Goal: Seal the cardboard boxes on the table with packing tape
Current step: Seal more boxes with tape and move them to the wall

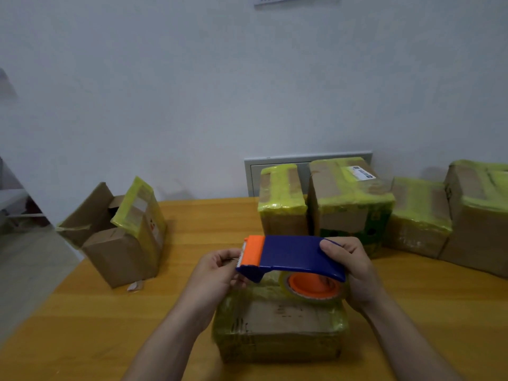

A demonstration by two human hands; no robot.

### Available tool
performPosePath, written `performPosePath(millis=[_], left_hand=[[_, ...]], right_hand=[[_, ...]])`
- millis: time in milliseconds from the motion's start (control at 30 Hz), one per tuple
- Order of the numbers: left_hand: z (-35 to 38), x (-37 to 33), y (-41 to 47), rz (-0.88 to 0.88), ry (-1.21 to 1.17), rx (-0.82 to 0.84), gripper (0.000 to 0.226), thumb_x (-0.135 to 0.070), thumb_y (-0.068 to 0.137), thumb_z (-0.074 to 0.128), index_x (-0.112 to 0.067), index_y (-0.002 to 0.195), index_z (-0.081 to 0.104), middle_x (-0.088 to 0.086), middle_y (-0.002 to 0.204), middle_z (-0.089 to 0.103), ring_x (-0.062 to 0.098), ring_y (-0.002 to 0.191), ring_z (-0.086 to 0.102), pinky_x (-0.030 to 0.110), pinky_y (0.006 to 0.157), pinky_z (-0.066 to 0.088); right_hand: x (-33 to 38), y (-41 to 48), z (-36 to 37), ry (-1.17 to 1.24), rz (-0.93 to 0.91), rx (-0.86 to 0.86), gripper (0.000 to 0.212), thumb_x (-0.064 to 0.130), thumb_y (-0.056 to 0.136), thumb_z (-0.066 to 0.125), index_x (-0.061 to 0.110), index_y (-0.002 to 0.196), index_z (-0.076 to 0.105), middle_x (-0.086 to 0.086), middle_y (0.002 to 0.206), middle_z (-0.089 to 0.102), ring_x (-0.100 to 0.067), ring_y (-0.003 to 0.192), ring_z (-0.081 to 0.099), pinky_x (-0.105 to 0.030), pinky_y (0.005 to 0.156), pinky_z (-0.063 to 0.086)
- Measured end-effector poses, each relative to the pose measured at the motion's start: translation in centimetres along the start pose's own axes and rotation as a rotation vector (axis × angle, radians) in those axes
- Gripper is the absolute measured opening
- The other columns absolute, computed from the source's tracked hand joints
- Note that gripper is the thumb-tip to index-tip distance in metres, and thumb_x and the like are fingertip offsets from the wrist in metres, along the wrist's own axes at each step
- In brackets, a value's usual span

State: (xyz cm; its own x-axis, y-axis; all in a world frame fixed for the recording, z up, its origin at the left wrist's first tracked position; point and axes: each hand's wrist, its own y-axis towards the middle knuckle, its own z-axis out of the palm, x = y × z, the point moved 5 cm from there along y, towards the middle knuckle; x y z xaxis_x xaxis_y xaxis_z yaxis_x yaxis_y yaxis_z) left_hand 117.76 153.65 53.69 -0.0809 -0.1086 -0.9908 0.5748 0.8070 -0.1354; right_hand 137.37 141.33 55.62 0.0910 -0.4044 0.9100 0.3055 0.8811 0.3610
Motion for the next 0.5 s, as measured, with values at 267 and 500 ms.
performPosePath(millis=[267,500], left_hand=[[-0.6,-0.2,-0.1,-0.034,0.050,-0.069,0.022,-0.005,0.094,0.070,-0.013,0.076,0.079,0.005,0.067,0.070,0.006,0.057,0.059,0.019,0.056,0.047],[-2.1,-0.4,-0.1,-0.003,0.020,-0.110,0.018,-0.003,0.096,0.068,-0.004,0.079,0.074,0.005,0.063,0.064,0.007,0.053,0.054,0.016,0.051,0.047]], right_hand=[[0.1,0.0,0.0,-0.056,0.046,0.021,0.044,0.037,0.088,0.061,-0.006,0.081,0.069,-0.010,0.068,0.067,-0.016,0.060,0.062,-0.022,0.061,0.050],[1.4,0.4,0.5,-0.131,0.087,0.054,0.032,0.026,0.093,0.052,0.019,0.073,0.076,-0.002,0.066,0.069,-0.011,0.061,0.064,-0.019,0.062,0.049]])
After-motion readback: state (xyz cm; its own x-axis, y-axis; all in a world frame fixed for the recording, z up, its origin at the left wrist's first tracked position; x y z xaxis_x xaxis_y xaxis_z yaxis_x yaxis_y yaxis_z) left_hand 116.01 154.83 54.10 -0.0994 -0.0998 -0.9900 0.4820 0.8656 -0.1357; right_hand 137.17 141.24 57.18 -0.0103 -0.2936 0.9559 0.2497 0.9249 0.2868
